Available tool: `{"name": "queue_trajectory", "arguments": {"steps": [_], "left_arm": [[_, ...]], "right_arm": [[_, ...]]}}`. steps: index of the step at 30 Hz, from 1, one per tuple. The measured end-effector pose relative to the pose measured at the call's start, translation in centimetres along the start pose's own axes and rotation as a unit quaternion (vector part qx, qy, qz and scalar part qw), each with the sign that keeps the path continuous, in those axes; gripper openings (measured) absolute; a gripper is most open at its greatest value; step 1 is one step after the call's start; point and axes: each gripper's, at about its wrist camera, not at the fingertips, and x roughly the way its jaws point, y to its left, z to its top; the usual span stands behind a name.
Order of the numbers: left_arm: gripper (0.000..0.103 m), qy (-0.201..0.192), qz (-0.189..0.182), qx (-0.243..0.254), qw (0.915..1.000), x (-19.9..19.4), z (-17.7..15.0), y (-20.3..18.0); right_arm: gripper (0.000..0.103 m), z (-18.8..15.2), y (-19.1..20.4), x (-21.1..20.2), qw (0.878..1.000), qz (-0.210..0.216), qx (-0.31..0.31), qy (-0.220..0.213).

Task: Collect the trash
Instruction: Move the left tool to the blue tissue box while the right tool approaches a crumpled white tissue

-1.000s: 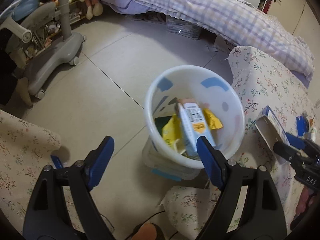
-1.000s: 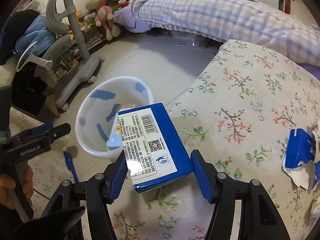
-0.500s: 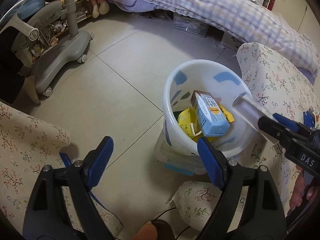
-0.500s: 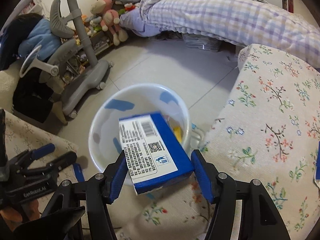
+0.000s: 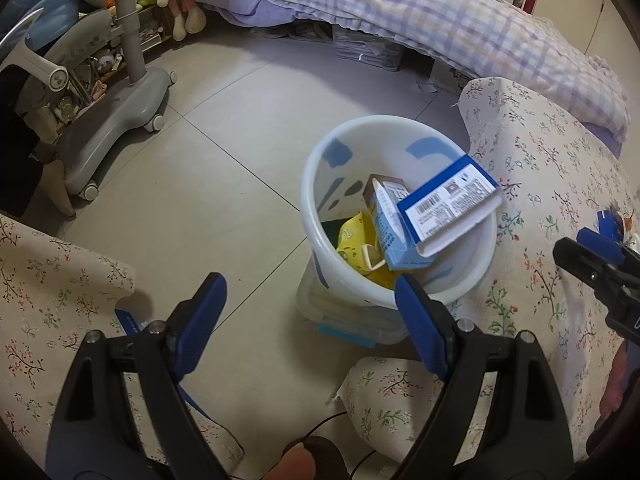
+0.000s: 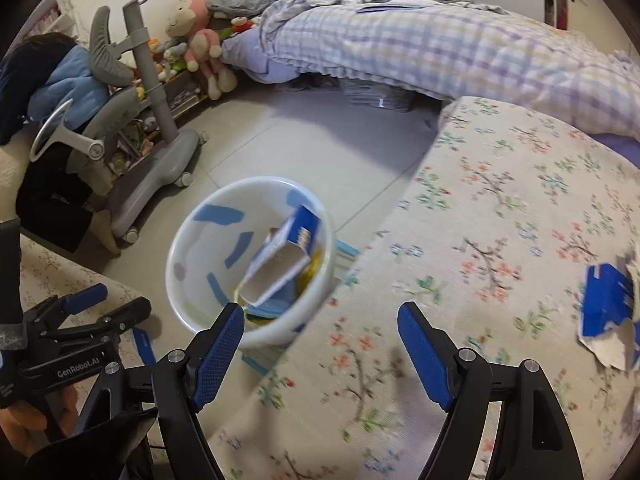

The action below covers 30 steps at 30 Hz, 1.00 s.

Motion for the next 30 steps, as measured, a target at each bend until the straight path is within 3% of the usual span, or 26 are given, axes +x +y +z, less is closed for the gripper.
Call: {"name": "queue_trajectory", "arguments": {"steps": [15, 30], "left_arm": [[0.086, 0.004, -0.031, 0.028, 0.9991, -1.3, -0.4, -4.1], [0.086, 0.004, -0.059, 0.084, 0.9947, -2.5, -0.5, -11.4]], "right_arm": [[0.081, -3.7, -9.7, -7.5, 0.995, -0.091, 0.042, -0.011], [0.081, -6.8, -21.4, -14.8, 0.975, -0.17, 0.134, -0.039]]}}
